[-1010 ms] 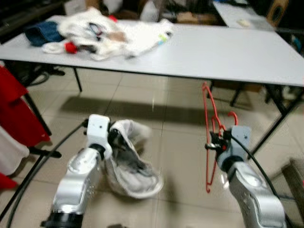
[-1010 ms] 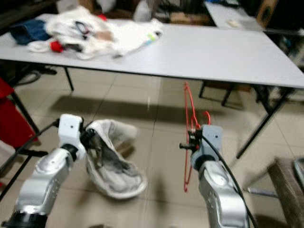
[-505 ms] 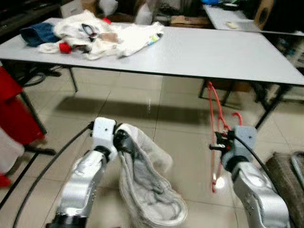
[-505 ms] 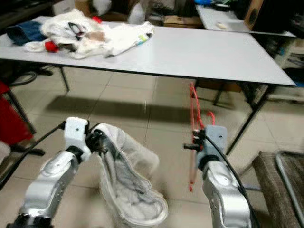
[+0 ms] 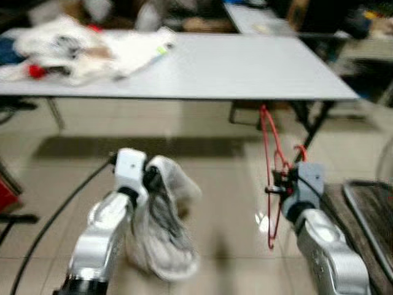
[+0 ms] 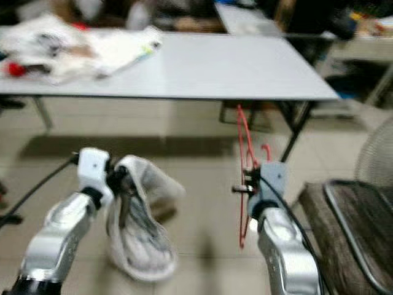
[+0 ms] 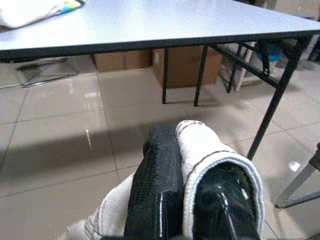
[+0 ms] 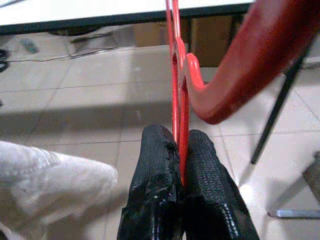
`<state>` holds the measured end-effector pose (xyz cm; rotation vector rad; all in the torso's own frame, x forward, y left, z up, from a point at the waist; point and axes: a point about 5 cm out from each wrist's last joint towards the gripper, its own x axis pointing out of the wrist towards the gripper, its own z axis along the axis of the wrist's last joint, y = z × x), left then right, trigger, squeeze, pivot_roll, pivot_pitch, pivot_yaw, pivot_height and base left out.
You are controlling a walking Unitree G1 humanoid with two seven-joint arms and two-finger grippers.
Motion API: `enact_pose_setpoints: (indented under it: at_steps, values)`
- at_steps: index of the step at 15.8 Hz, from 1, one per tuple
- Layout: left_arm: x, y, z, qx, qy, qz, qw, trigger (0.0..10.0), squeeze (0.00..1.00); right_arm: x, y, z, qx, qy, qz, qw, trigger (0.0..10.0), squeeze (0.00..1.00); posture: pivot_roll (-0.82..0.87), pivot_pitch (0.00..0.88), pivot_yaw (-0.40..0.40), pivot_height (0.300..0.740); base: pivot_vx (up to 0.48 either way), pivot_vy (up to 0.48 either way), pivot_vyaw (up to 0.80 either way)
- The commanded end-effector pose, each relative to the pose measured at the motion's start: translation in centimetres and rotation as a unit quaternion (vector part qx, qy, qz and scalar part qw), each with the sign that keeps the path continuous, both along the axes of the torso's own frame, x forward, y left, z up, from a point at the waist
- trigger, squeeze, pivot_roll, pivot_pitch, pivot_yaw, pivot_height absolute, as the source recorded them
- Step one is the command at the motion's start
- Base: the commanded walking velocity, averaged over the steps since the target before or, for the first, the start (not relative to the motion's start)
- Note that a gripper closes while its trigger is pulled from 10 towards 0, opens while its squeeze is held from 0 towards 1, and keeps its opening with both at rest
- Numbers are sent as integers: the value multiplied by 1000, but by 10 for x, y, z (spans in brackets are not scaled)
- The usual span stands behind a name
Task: Hang hanger
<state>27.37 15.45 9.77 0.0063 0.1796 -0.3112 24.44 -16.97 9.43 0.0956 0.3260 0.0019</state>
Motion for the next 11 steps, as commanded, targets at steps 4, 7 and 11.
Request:
enact_pose_setpoints:
  at_steps: [4,7,11]
  values:
    - [8,-15,18,-20,-34,-25,999,10000,0,-1,-15,4,-9,-8,-31,999,10000,0,-90,0,-2,740,377,0,0]
    - [9,-16,18,-22,-35,-29,999,10000,0,-1,-16,5,-10,-8,-32,999,10000,0,-89,0,-4,740,377,0,0]
    - [8,-20,19,-22,-36,-39,998,10000,0,0,-16,6,-14,-10,-28,999,10000,0,-88,0,-6,740,378,0,-730]
